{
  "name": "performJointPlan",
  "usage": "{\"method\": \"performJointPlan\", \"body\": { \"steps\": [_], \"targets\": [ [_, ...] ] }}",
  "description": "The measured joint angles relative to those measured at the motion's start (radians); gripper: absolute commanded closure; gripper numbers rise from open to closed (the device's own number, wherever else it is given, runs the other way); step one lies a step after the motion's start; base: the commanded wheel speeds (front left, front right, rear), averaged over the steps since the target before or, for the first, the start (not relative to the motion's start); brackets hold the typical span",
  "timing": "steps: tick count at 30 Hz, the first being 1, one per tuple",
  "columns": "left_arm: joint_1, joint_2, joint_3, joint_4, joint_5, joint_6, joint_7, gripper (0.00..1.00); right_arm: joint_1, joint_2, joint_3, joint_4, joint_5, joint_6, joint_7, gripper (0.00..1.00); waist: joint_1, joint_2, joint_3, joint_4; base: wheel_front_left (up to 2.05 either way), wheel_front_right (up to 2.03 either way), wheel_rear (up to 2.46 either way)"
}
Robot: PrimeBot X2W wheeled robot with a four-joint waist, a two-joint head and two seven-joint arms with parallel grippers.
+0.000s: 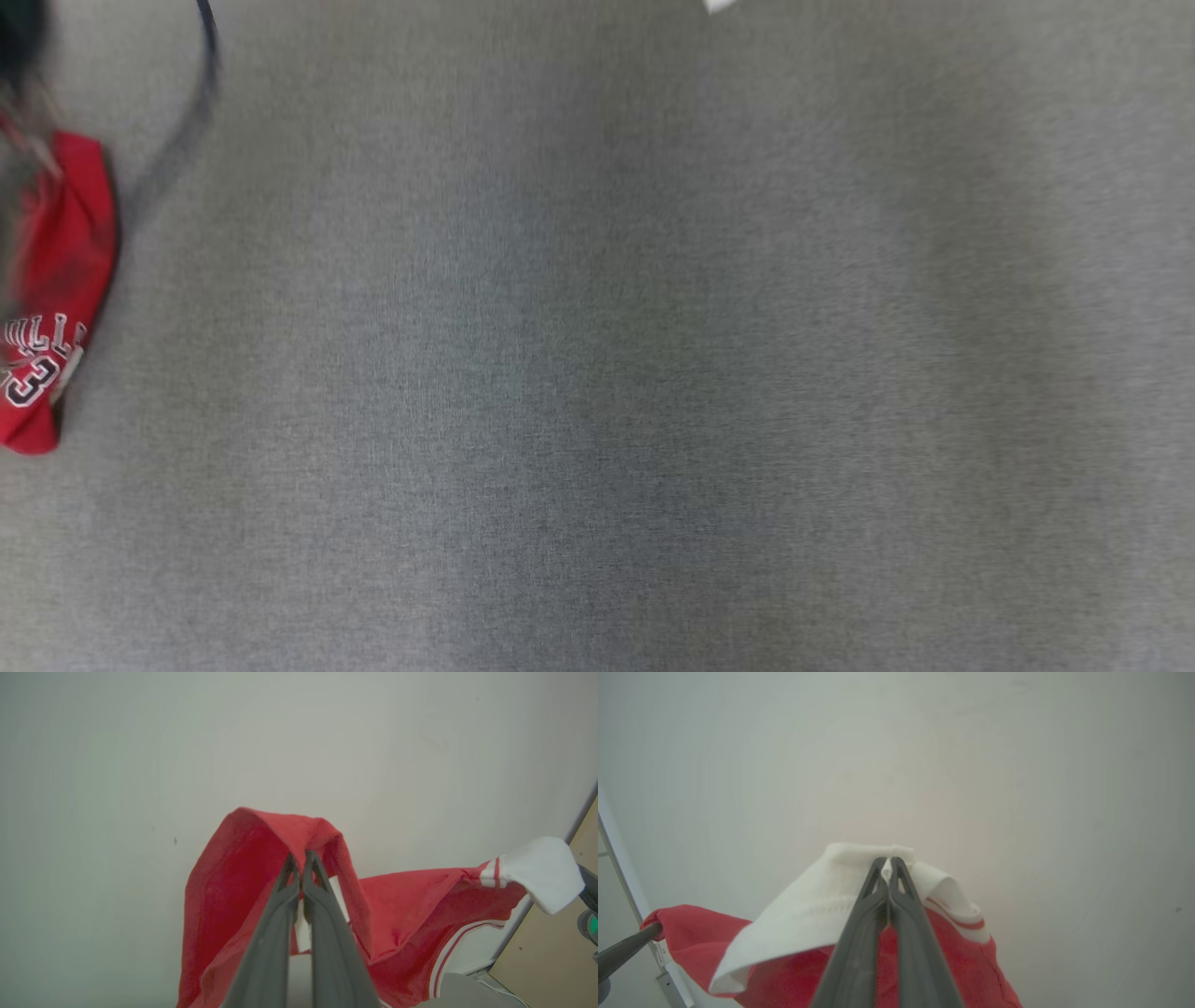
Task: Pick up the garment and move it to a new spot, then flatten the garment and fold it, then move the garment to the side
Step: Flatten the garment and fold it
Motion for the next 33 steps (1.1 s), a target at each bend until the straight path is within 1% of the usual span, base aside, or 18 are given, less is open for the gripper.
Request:
{"method": "performJointPlan", "body": {
  "steps": [1, 2, 3, 4, 5, 7, 8, 10, 12, 16, 18, 22, 26, 28, 33],
  "targets": [
    [0.061, 0.004, -0.015, 0.018, 0.0, -0.012, -0.01, 1.0, 0.07, -0.008, 0.01, 0.012, 0.004, 0.029, -0.014, 1.0, 0.0001, 0.0001, 0.011, 0.002, 0.0, 0.0, 0.0],
    [0.13, 0.005, -0.029, 0.045, 0.0, -0.015, -0.028, 1.0, 0.153, -0.013, 0.018, 0.034, 0.005, 0.046, -0.026, 1.0, 0.0003, 0.0003, 0.019, 0.005, 0.0, 0.0, 0.0],
    [0.204, 0.003, -0.04, 0.075, 0.0, -0.016, -0.047, 1.0, 0.241, -0.017, 0.017, 0.058, 0.012, 0.058, -0.04, 1.0, 0.0009, 0.0004, 0.022, 0.008, 0.0, 0.0, 0.0],
    [0.286, 0.003, -0.059, 0.106, -0.002, -0.017, -0.051, 1.0, 0.33, -0.025, 0.02, 0.076, 0.014, 0.059, -0.048, 1.0, 0.0009, 0.0004, 0.021, 0.01, 0.0, 0.0, 0.0],
    [0.349, 0.0, -0.065, 0.132, -0.009, -0.021, -0.067, 1.0, 0.4, -0.035, 0.019, 0.084, 0.015, 0.059, -0.064, 1.0, 0.0008, 0.0004, 0.018, 0.011, 0.0, 0.0, 0.0],
    [0.428, -0.005, -0.08, 0.16, -0.018, -0.033, -0.088, 1.0, 0.493, -0.056, 0.008, 0.093, 0.026, 0.059, -0.092, 1.0, 0.0006, 0.0004, 0.005, 0.014, 0.0, 0.0, 0.0],
    [0.454, -0.007, -0.086, 0.165, -0.018, -0.033, -0.104, 1.0, 0.531, -0.061, 0.002, 0.092, 0.027, 0.059, -0.108, 1.0, -0.0003, 0.0003, -0.004, 0.015, 0.0, 0.0, 0.0],
    [0.501, -0.005, -0.094, 0.181, -0.018, -0.042, -0.12, 1.0, 0.594, -0.061, -0.002, 0.091, 0.038, 0.06, -0.132, 1.0, -0.0008, -0.0003, -0.027, 0.017, 0.0, 0.0, 0.0],
    [0.544, -0.01, -0.093, 0.195, -0.024, -0.043, -0.145, 1.0, 0.657, -0.059, -0.002, 0.091, 0.039, 0.061, -0.16, 1.0, -0.0003, 0.0, -0.054, 0.018, 0.0, 0.0, 0.0],
    [0.639, -0.029, -0.103, 0.21, -0.049, -0.046, -0.181, 1.0, 0.814, -0.063, 0.02, 0.097, 0.04, 0.068, -0.169, 1.0, -0.0004, -0.0001, -0.113, 0.013, 0.0, 0.0, 0.0],
    [0.672, -0.034, -0.112, 0.216, -0.054, -0.052, -0.184, 1.0, 0.886, -0.084, 0.044, 0.1, 0.023, 0.068, -0.17, 1.0, -0.0005, -0.0001, -0.143, 0.011, 0.0, 0.0, 0.0],
    [0.762, -0.044, -0.152, 0.235, -0.05, -0.052, -0.185, 1.0, 0.97, -0.098, 0.092, 0.104, -0.022, 0.068, -0.174, 1.0, -0.0004, -0.0001, -0.202, 0.008, 0.0, 0.0, 0.0],
    [0.841, -0.04, -0.195, 0.241, -0.017, -0.052, -0.194, 1.0, 1.034, -0.105, 0.115, 0.097, -0.041, 0.068, -0.177, 1.0, -0.0004, -0.0002, -0.263, 0.005, 0.0, 0.0, 0.0],
    [0.871, -0.036, -0.202, 0.241, -0.004, -0.051, -0.197, 1.0, 1.074, -0.104, 0.124, 0.093, -0.044, 0.066, -0.177, 1.0, -0.0003, -0.0002, -0.293, 0.004, 0.0, 0.0, 0.0],
    [0.946, -0.014, -0.218, 0.235, 0.007, -0.033, -0.205, 1.0, 1.19, -0.115, 0.13, 0.076, -0.058, 0.035, -0.176, 1.0, -0.0003, -0.0002, -0.368, 0.002, 0.0, 0.0, 0.0]
  ]
}}
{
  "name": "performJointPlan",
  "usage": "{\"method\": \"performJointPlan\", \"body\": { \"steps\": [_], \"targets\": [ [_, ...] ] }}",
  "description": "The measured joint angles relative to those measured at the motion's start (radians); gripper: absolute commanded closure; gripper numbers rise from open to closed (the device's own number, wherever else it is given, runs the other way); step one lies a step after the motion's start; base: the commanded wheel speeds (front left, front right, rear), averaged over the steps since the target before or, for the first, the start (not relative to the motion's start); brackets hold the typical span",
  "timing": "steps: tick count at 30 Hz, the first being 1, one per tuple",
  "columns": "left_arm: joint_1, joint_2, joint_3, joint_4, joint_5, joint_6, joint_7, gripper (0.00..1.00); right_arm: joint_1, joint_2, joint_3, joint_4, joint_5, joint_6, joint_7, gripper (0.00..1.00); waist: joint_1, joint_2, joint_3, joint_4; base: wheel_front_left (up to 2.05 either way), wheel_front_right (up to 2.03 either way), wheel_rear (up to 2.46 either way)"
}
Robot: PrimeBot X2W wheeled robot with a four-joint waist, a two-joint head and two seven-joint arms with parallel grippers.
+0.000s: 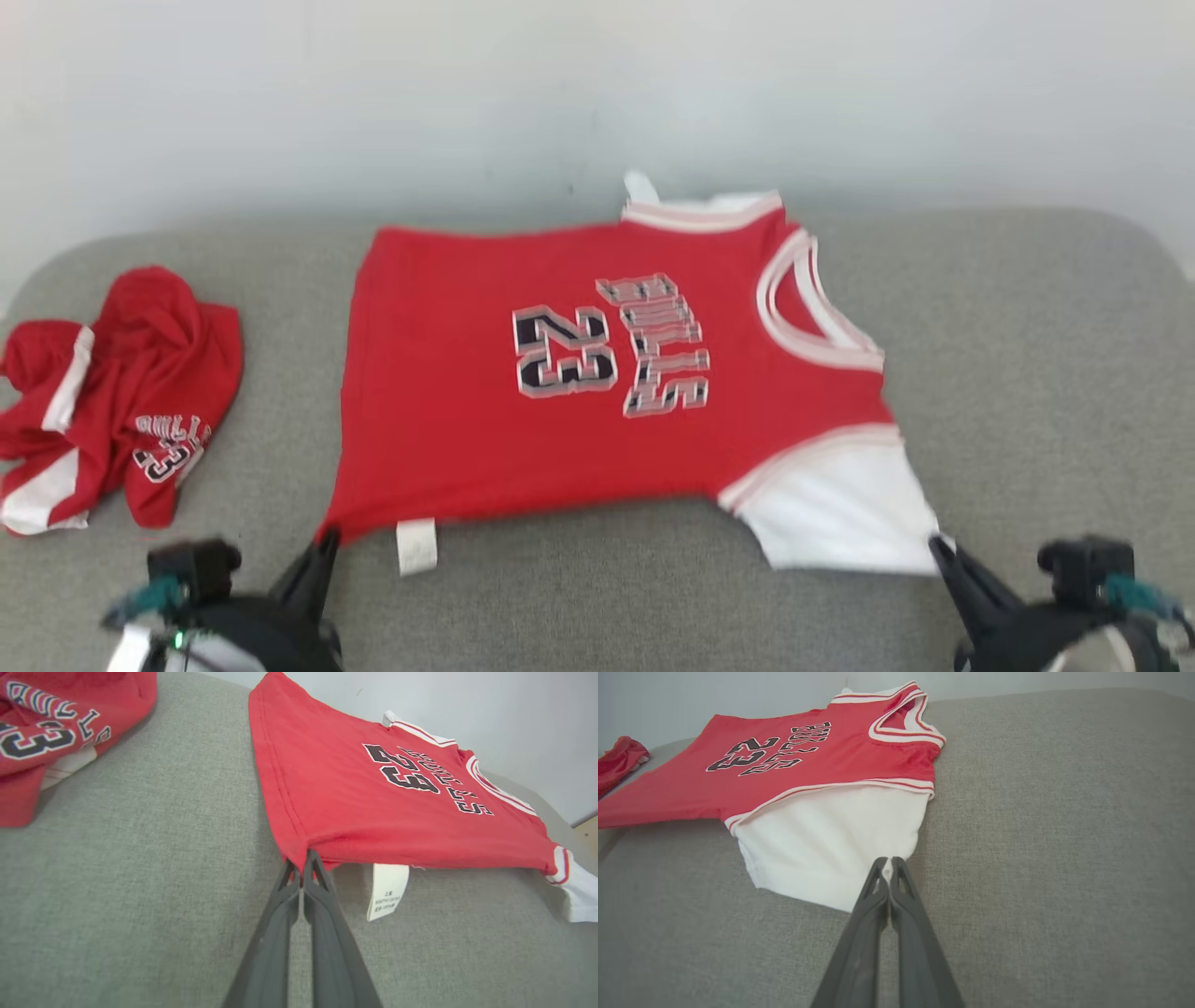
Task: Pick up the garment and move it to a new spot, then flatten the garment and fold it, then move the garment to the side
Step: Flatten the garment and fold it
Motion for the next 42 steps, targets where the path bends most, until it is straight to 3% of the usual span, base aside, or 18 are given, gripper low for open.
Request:
{"method": "performJointPlan", "body": {
  "steps": [8, 13, 21, 22, 23, 24, 25, 42],
  "targets": [
    [0.195, 0.029, -0.006, -0.058, -0.018, 0.03, -0.002, 1.0, 0.176, -0.014, 0.0, -0.074, -0.002, -0.054, 0.025, 1.0, -0.0001, -0.0001, -0.113, -0.006, 0.0, 0.0, 0.0],
    [0.224, 0.049, -0.012, -0.097, -0.017, 0.051, -0.003, 1.0, 0.261, -0.02, 0.002, -0.132, 0.016, -0.082, 0.053, 1.0, 0.0, -0.0001, -0.143, -0.015, 0.0, 0.0, 0.0],
    [0.228, 0.051, -0.009, -0.127, -0.018, 0.081, 0.0, 1.0, 0.267, -0.032, 0.011, -0.18, 0.013, -0.108, 0.09, 1.0, 0.0003, 0.0001, -0.123, -0.024, 0.0, 0.0, 0.0],
    [0.227, 0.051, -0.01, -0.128, -0.018, 0.087, 0.001, 0.88, 0.267, -0.033, 0.011, -0.185, 0.013, -0.109, 0.093, 0.67, 0.0003, 0.0, -0.119, -0.025, 0.0, 0.0, 0.0],
    [0.228, 0.052, -0.012, -0.128, -0.017, 0.093, 0.005, 0.59, 0.267, -0.033, 0.008, -0.19, 0.013, -0.114, 0.093, 0.0, 0.0003, 0.0001, -0.116, -0.025, 0.0, 0.0, 0.0],
    [0.228, 0.053, -0.013, -0.127, -0.017, 0.098, 0.011, 0.33, 0.266, -0.034, 0.005, -0.195, 0.012, -0.123, 0.095, 0.0, 0.0003, 0.0001, -0.113, -0.025, 0.0, 0.0, 0.0],
    [0.228, 0.054, -0.014, -0.128, -0.017, 0.099, 0.015, 0.0, 0.267, -0.039, 0.002, -0.197, 0.008, -0.129, 0.096, 0.0, 0.0003, 0.0001, -0.11, -0.025, 0.0, 0.0, 0.0],
    [0.267, 0.095, 0.068, -0.258, -0.025, 0.159, -0.009, 0.0, 0.286, -0.052, -0.101, -0.315, 0.056, -0.161, 0.051, 0.0, 0.0003, 0.0001, -0.092, 0.01, 0.0, 0.0, 0.0]
  ]
}}
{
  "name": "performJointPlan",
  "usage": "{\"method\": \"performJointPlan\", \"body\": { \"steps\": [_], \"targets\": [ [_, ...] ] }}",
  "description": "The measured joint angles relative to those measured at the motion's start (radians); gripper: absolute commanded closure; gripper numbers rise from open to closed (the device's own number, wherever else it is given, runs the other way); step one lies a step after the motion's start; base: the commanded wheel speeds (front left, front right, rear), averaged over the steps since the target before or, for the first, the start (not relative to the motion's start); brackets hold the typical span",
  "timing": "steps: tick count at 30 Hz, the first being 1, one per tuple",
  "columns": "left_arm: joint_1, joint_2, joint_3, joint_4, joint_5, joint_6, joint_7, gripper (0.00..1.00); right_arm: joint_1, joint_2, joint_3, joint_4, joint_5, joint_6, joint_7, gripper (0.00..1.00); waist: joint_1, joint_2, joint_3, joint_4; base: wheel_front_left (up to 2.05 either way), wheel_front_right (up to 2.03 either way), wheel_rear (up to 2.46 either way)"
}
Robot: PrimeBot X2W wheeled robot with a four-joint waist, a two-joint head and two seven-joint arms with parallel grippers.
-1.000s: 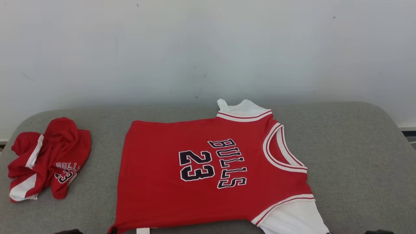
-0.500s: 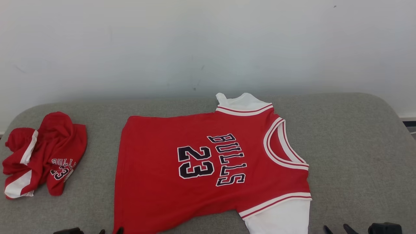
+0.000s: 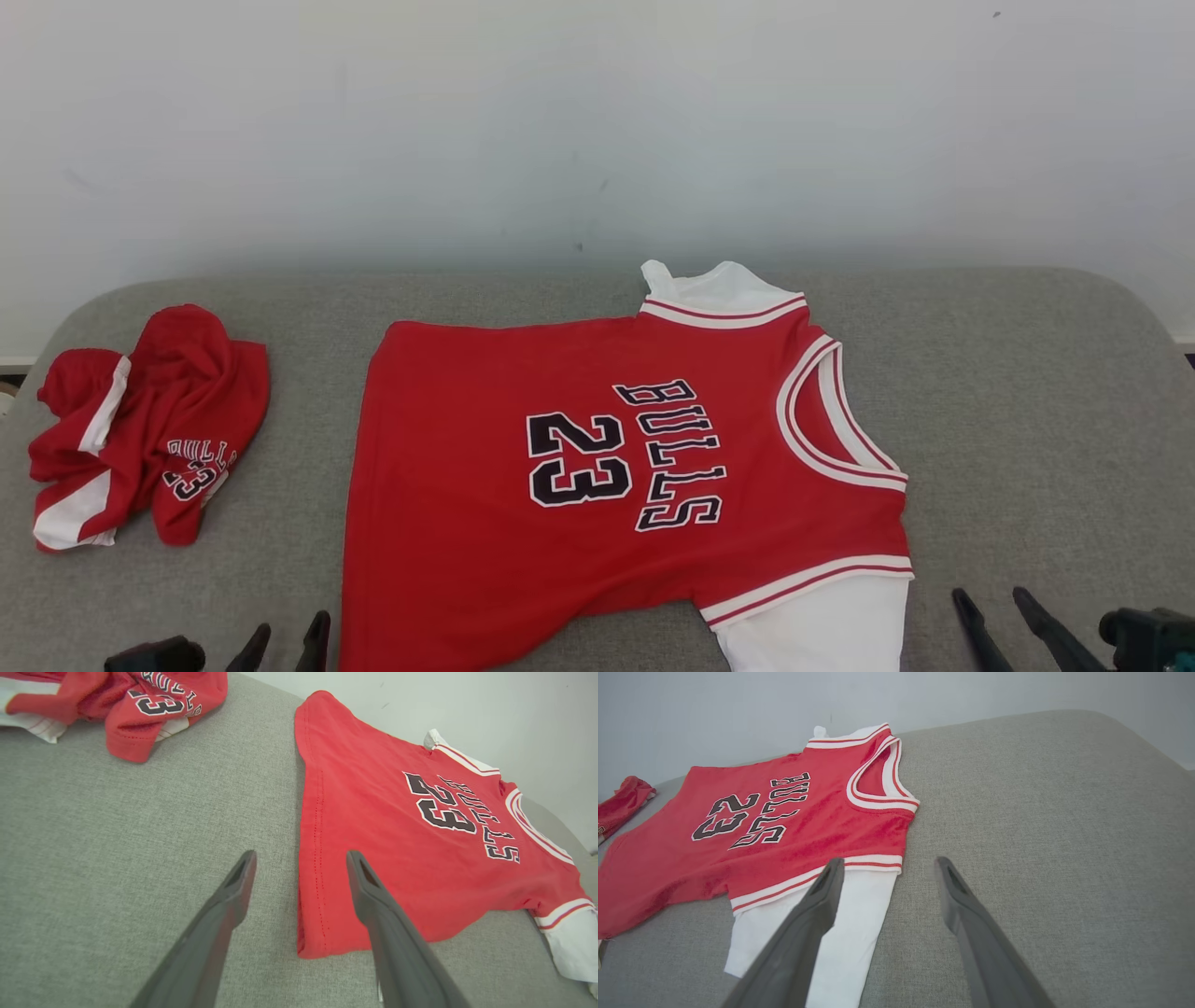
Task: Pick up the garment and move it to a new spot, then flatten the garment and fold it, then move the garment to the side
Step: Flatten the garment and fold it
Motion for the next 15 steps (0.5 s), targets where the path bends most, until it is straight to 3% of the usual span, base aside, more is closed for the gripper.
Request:
{"method": "performJointPlan", "body": {
  "steps": [15],
  "targets": [
    [0.053, -0.028, 0.217, -0.151, 0.071, 0.019, -0.022, 0.0, -0.083, 0.042, -0.045, -0.108, -0.113, -0.026, -0.159, 0.0, 0.0, 0.0, 0.005, -0.02, 0.0, 0.0, 0.0]
  ]
}}
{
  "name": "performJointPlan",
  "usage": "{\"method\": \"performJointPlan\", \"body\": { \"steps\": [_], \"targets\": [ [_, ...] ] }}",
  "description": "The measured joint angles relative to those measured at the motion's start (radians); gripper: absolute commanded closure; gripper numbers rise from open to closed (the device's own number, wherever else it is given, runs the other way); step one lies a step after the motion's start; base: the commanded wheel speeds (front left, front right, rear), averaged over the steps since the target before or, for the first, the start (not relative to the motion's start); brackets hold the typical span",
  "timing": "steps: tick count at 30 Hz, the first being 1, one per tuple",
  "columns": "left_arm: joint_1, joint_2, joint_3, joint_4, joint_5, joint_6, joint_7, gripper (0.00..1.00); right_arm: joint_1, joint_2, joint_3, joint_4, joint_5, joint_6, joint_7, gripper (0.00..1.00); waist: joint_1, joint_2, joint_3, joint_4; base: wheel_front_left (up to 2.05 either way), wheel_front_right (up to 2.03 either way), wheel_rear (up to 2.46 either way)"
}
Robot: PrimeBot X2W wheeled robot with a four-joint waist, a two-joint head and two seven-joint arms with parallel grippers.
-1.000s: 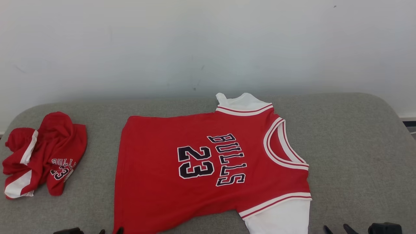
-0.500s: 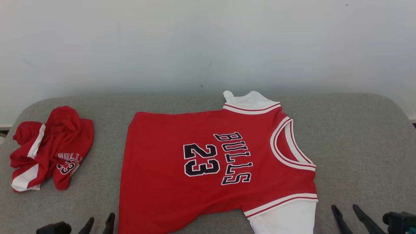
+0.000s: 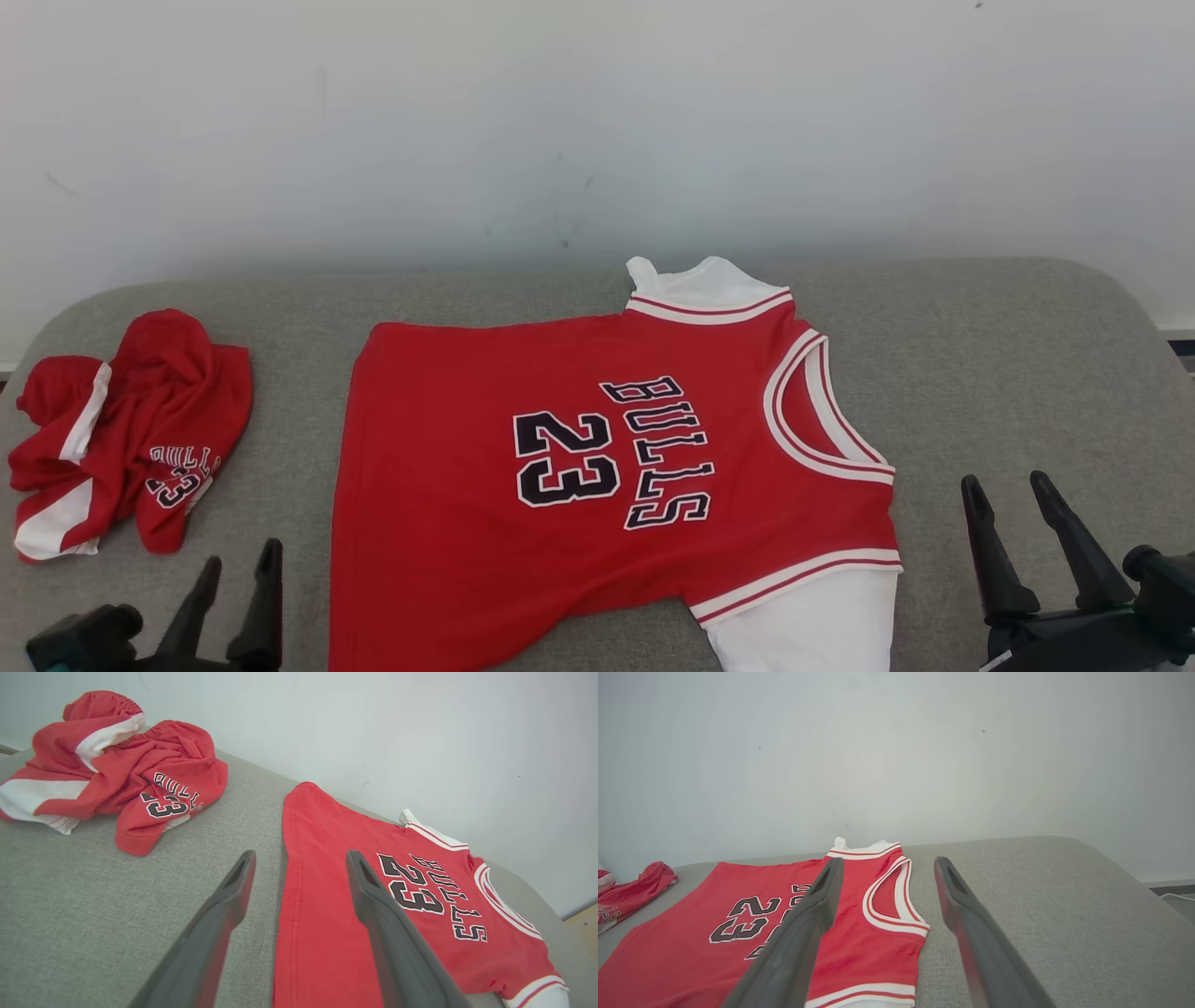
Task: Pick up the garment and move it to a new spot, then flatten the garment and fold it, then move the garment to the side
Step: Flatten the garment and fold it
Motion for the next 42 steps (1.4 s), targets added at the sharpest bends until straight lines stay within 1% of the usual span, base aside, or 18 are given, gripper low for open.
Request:
{"method": "performJointPlan", "body": {
  "steps": [2, 4, 6, 11, 14, 21, 25, 28, 32, 37, 39, 42],
  "targets": [
    [0.006, -0.019, 0.048, -0.015, 0.021, 0.0, 0.0, 0.0, 0.002, -0.002, -0.006, -0.006, -0.023, 0.0, -0.008, 0.0, 0.0, 0.0, 0.003, -0.001, 0.0, 0.0, 0.0],
    [0.026, -0.028, 0.092, -0.026, 0.037, 0.0, -0.001, 0.0, 0.005, -0.001, -0.013, -0.017, -0.037, -0.008, -0.009, 0.0, 0.0, 0.0, 0.005, -0.003, 0.0, 0.0, 0.0],
    [0.063, -0.044, 0.143, -0.041, 0.084, 0.0, -0.001, 0.0, 0.017, 0.009, -0.031, -0.032, -0.057, -0.009, -0.017, 0.0, 0.0, 0.0, 0.008, -0.009, 0.0, 0.0, 0.0],
    [0.097, -0.091, 0.213, -0.083, 0.157, 0.0, -0.001, 0.0, 0.086, 0.03, -0.095, -0.063, -0.07, -0.016, -0.026, 0.0, 0.0, 0.0, 0.012, -0.009, 0.0, 0.0, 0.0],
    [0.122, -0.11, 0.246, -0.108, 0.194, 0.0, -0.001, 0.0, 0.107, 0.044, -0.106, -0.071, -0.078, -0.016, -0.026, 0.0, 0.0, 0.0, 0.016, -0.007, 0.0, 0.0, 0.0],
    [0.153, -0.125, 0.251, -0.125, 0.318, 0.0, -0.002, 0.0, 0.109, 0.044, -0.13, -0.08, -0.11, -0.017, -0.026, 0.0, 0.0, 0.0, 0.026, -0.007, 0.0, 0.0, 0.0],
    [0.172, -0.126, 0.258, -0.13, 0.355, 0.0, 0.0, 0.0, 0.113, 0.041, -0.126, -0.08, -0.135, -0.017, -0.021, 0.0, 0.0, 0.0, 0.024, -0.007, 0.0, 0.0, 0.0],
    [0.187, -0.125, 0.259, -0.144, 0.394, 0.0, 0.027, 0.0, 0.134, 0.04, -0.125, -0.082, -0.141, -0.017, -0.004, 0.0, 0.0, 0.0, 0.021, -0.006, 0.0, 0.0, 0.0],
    [0.209, -0.112, 0.249, -0.19, 0.413, 0.0, 0.064, 0.0, 0.146, 0.036, -0.122, -0.106, -0.151, -0.017, 0.03, 0.0, 0.0, 0.0, 0.018, -0.006, 0.0, 0.0, 0.0],
    [0.224, -0.097, 0.23, -0.236, 0.41, 0.0, 0.122, 0.0, 0.15, 0.032, -0.121, -0.116, -0.159, -0.017, 0.072, 0.0, 0.0, 0.0, 0.016, -0.005, 0.0, 0.0, 0.0],
    [0.242, -0.08, 0.199, -0.245, 0.406, -0.002, 0.165, 0.0, 0.159, 0.033, -0.129, -0.115, -0.16, -0.017, 0.087, 0.0, 0.0, 0.0, 0.015, -0.004, 0.0, 0.0, 0.0],
    [0.263, -0.066, 0.193, -0.265, 0.402, -0.001, 0.198, 0.0, 0.173, 0.035, -0.135, -0.116, -0.164, -0.018, 0.103, 0.0, -0.0001, 0.0, 0.014, 0.0, 0.0, 0.0, 0.0]
  ]
}}
